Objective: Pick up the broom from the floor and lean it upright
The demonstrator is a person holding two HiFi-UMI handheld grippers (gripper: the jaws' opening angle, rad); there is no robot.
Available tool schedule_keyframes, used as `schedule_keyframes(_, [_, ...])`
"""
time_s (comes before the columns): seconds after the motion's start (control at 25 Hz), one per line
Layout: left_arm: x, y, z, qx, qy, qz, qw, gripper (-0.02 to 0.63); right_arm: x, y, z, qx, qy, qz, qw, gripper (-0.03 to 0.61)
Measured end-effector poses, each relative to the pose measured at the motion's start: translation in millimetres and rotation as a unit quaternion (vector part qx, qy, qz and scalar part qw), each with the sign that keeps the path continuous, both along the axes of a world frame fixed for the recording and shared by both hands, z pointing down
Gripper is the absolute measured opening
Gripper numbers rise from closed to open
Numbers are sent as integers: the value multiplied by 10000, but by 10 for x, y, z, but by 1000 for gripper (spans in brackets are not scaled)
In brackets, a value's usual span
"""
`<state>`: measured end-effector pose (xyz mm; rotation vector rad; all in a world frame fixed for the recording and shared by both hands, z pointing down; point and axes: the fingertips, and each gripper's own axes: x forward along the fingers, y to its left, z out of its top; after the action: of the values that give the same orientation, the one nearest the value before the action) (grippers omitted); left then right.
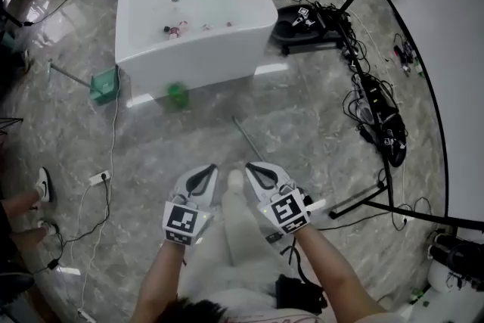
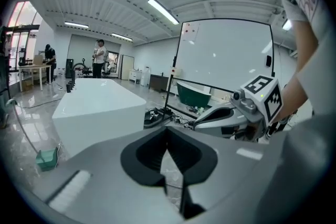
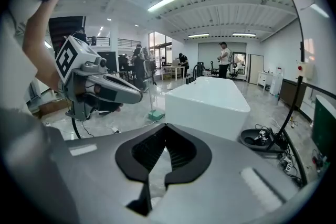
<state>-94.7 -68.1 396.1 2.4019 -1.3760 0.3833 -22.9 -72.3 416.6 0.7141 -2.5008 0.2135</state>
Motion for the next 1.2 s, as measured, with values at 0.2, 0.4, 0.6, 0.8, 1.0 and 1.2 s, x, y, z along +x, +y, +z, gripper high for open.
schedule_keyframes(0.2, [19, -508, 405, -272, -183, 175, 9993, 0, -12, -466, 480, -393, 34, 124, 9991, 2])
schedule_keyframes(0.4, [90, -961, 908, -562, -195, 276, 9978, 0, 64, -882, 1116, -829, -5, 473, 9954, 3])
schedule_keyframes(0.6, [106, -1302, 1437, -780, -221, 363, 9960, 0, -40, -1100, 1769, -1008, 344, 134, 9942, 3])
schedule_keyframes(0.8, [63, -1447, 1927, -1017, -234, 383, 9938, 0, -155, -1205, 2277, -1162, 562, 45, 9916, 3])
schedule_keyframes(1.0, [-56, -1574, 2497, -1339, -159, 216, 9906, 0, -139, -1361, 2968, -1640, 757, 575, 9819, 51])
schedule_keyframes(1.2, [-29, -1559, 3050, -1622, -158, 539, 9852, 0, 61, -1447, 3889, -2136, 1303, 1030, 9627, 77])
